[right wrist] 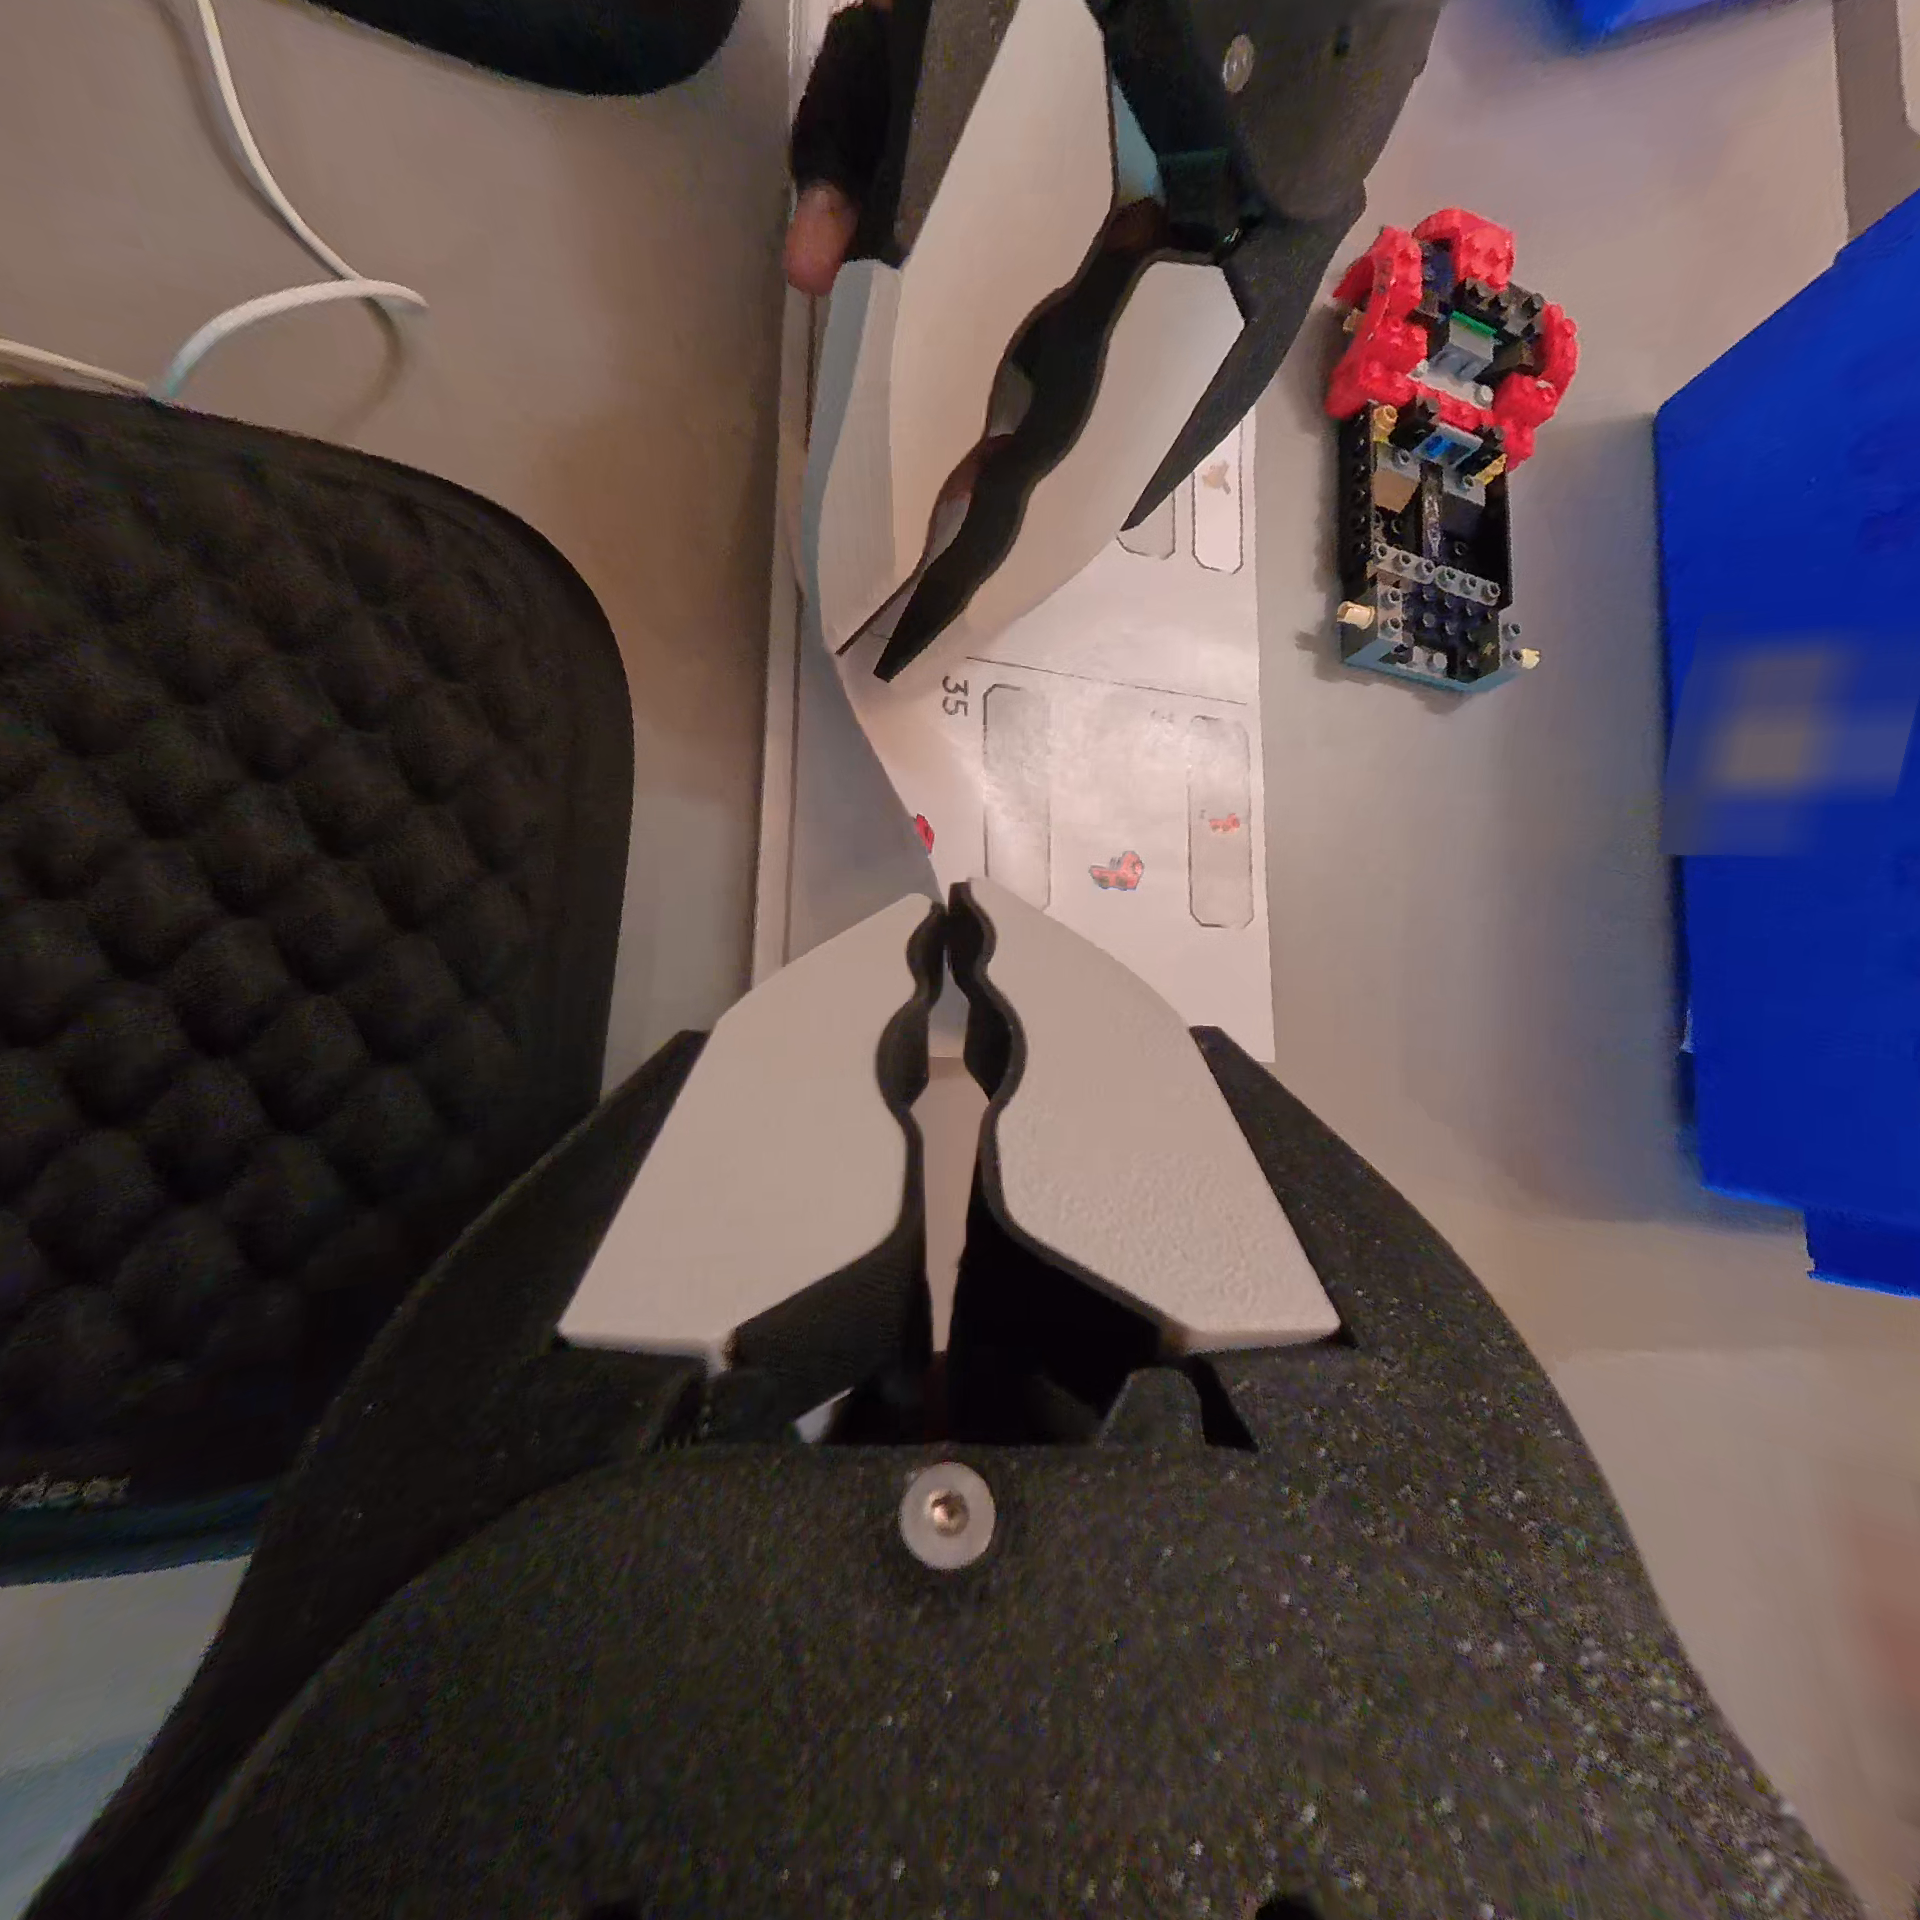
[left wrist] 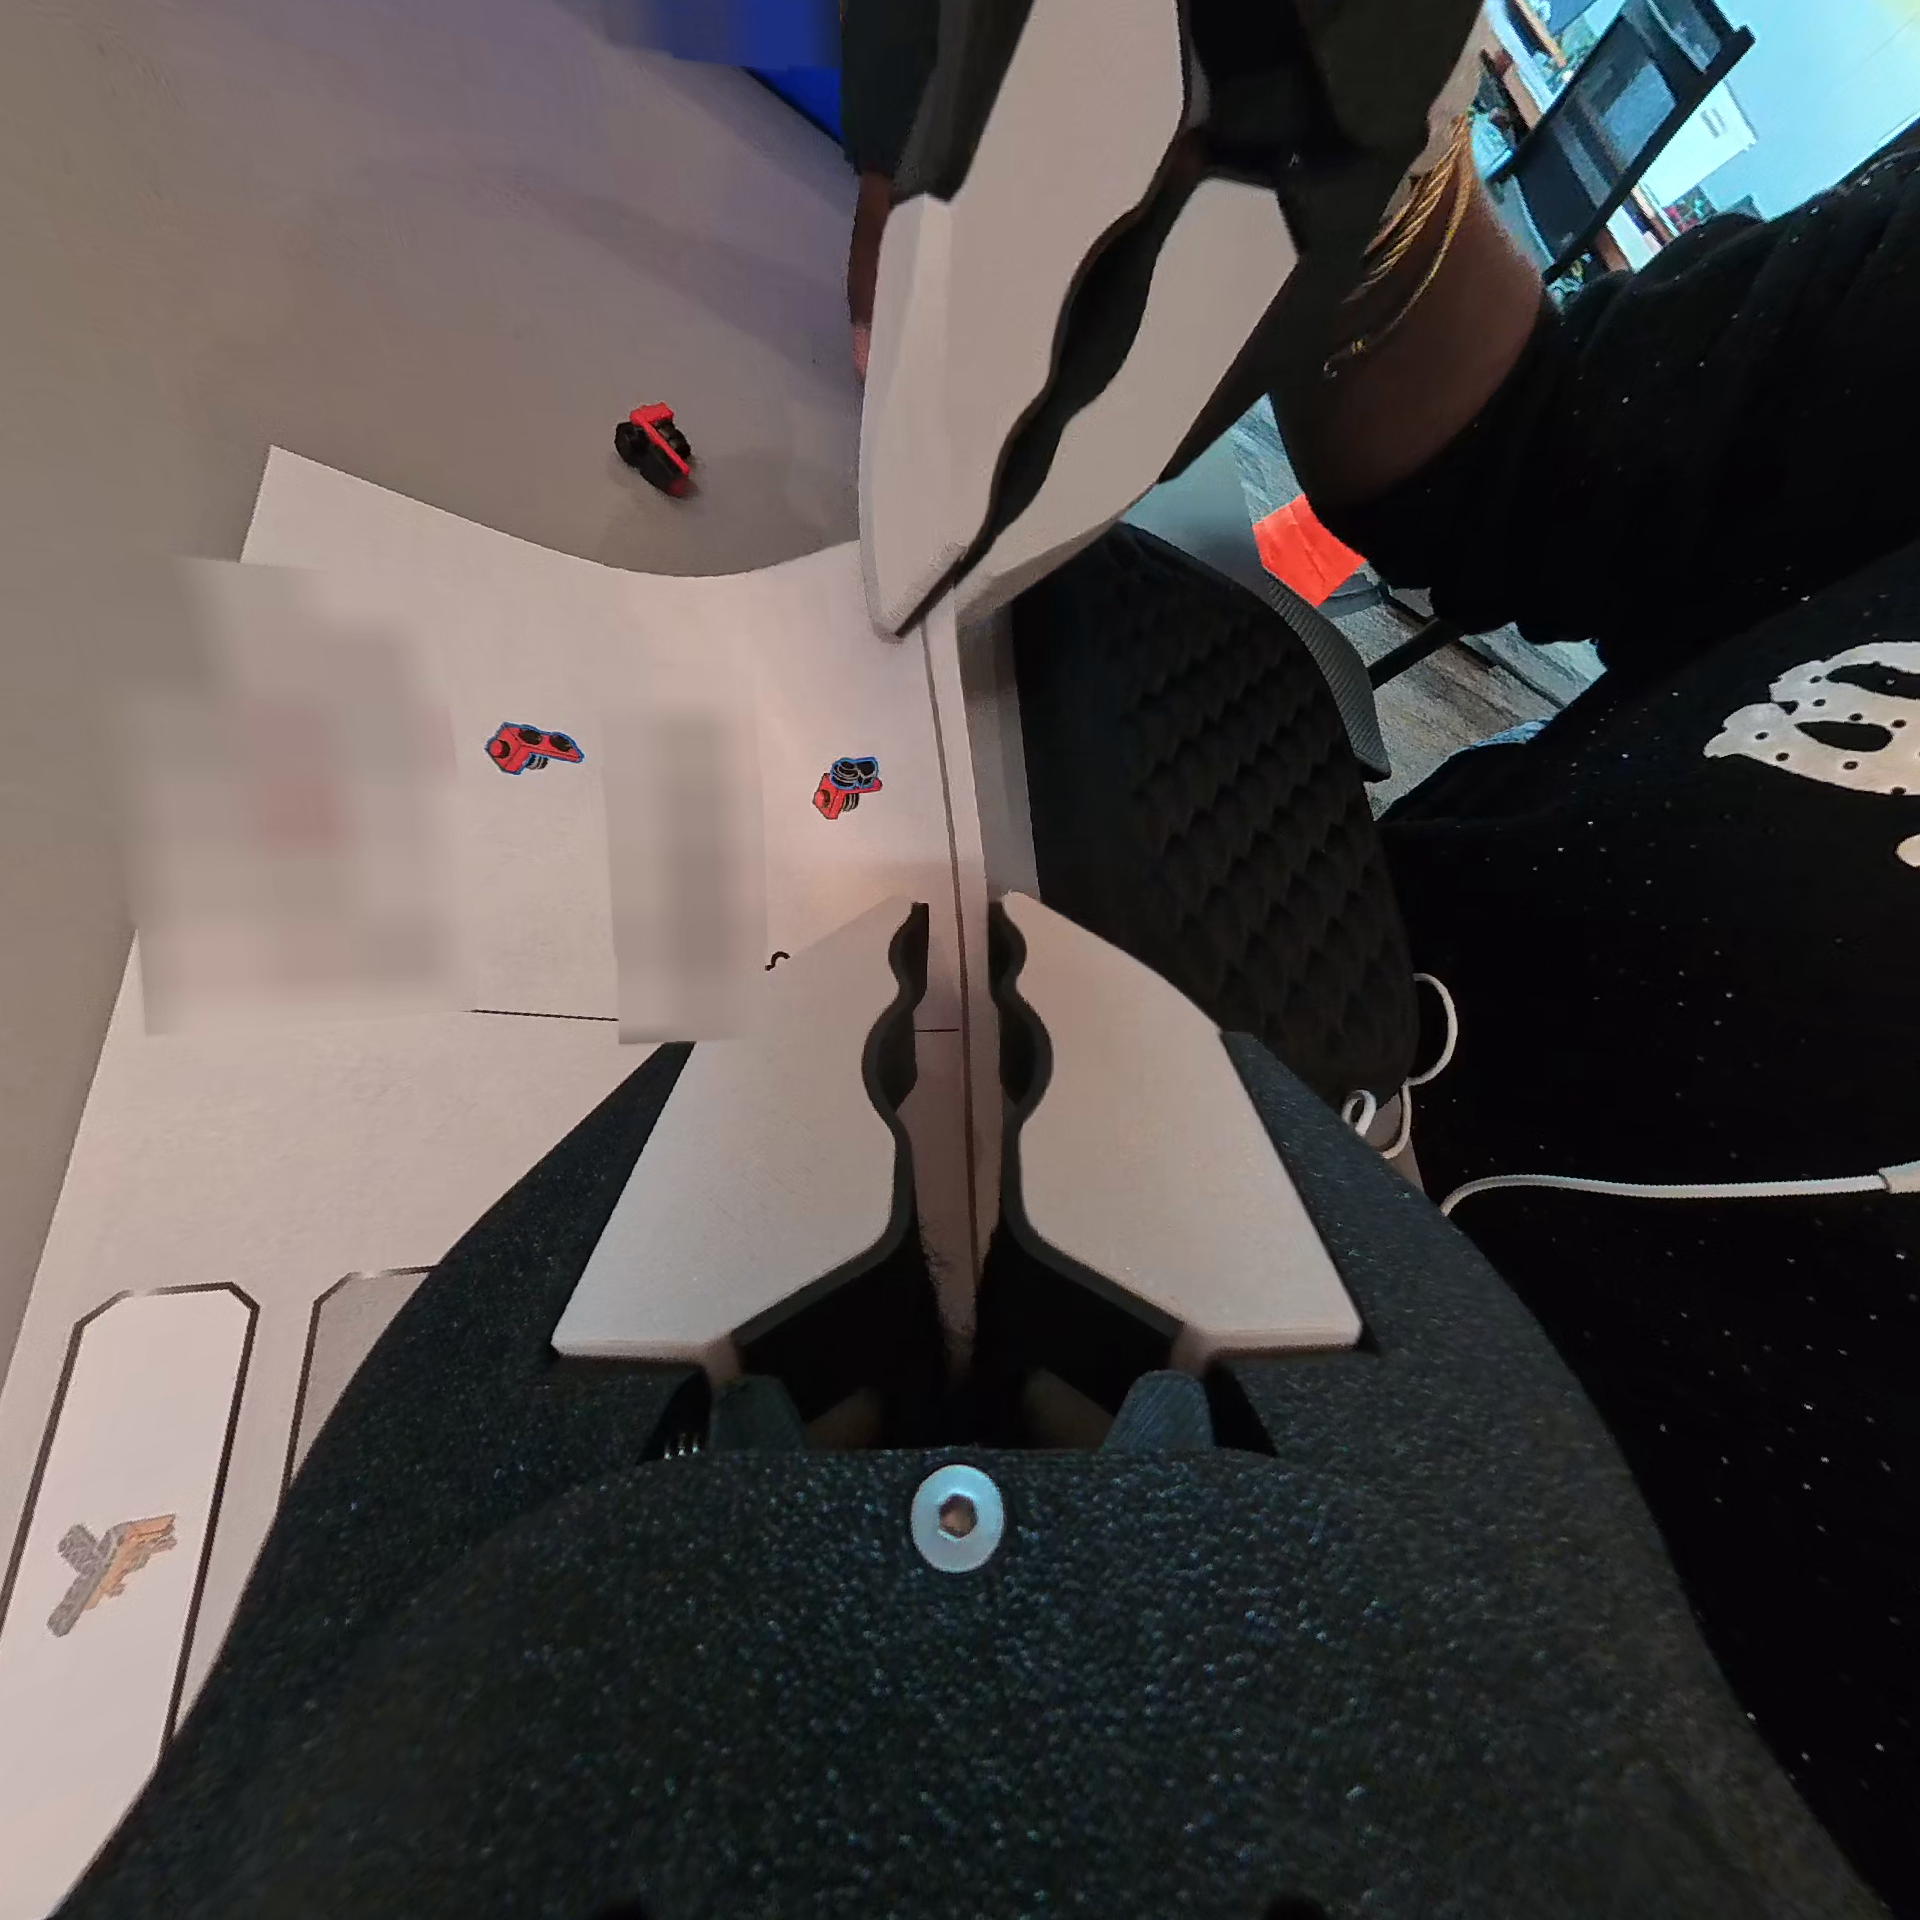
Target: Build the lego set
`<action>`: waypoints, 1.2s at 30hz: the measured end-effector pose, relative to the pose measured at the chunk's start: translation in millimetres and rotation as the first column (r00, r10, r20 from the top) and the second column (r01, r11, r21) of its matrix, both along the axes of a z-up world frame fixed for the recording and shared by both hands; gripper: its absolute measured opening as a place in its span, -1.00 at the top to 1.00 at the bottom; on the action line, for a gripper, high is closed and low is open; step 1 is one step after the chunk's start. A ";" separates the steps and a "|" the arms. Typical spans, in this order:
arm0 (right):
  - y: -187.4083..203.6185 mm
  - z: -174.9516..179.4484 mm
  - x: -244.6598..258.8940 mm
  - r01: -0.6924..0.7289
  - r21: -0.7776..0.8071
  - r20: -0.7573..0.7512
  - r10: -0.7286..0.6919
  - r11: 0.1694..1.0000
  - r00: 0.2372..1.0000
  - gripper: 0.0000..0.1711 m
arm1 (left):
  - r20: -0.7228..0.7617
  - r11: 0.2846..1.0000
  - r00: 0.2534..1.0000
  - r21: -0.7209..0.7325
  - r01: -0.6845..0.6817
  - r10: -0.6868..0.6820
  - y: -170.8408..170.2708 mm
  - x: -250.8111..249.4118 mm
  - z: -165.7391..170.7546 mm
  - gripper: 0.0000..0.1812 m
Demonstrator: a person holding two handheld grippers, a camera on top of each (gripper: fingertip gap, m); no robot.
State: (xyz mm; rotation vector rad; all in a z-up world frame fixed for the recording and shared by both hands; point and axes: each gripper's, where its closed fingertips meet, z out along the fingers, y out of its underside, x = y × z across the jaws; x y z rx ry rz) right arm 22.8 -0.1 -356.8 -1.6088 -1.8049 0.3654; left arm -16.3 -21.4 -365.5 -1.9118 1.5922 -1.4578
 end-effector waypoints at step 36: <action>22.7 125.9 -67.8 0.128 0.391 -0.400 0.043 0.911 0.916 0.85 | 0.258 0.740 0.856 0.430 -0.517 0.448 23.1 -49.7 73.1 1.00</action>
